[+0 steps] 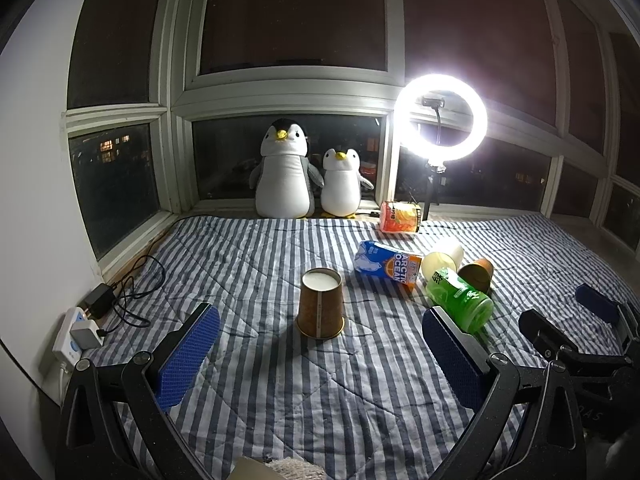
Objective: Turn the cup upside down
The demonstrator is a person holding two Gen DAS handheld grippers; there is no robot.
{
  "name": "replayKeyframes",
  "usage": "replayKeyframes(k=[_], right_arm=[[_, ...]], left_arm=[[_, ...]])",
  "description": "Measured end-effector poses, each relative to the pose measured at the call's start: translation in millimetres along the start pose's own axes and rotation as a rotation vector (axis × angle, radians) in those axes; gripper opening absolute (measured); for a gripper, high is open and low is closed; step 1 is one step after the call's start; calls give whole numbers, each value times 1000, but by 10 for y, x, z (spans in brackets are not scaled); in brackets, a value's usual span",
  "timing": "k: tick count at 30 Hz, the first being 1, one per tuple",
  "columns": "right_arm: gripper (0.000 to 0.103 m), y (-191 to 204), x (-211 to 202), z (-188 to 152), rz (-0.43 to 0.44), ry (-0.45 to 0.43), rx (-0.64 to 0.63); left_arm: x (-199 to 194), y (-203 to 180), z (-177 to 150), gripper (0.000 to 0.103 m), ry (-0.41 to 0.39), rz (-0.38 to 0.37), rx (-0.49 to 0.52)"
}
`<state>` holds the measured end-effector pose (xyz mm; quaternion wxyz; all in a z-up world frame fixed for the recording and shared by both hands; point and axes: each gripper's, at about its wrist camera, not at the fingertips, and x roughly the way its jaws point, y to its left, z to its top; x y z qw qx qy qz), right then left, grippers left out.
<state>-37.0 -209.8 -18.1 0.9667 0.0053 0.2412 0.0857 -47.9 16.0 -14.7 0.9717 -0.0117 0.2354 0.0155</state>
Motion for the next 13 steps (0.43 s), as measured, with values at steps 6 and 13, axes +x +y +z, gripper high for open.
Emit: replayKeyframes(k=[6, 13], right_arm=[[101, -16, 4, -13, 0, 3, -1], [101, -19, 6, -18, 0, 5, 0]], left_arm=[[-2, -6, 4, 103, 0, -2, 0], [4, -18, 6, 103, -2, -9, 3]])
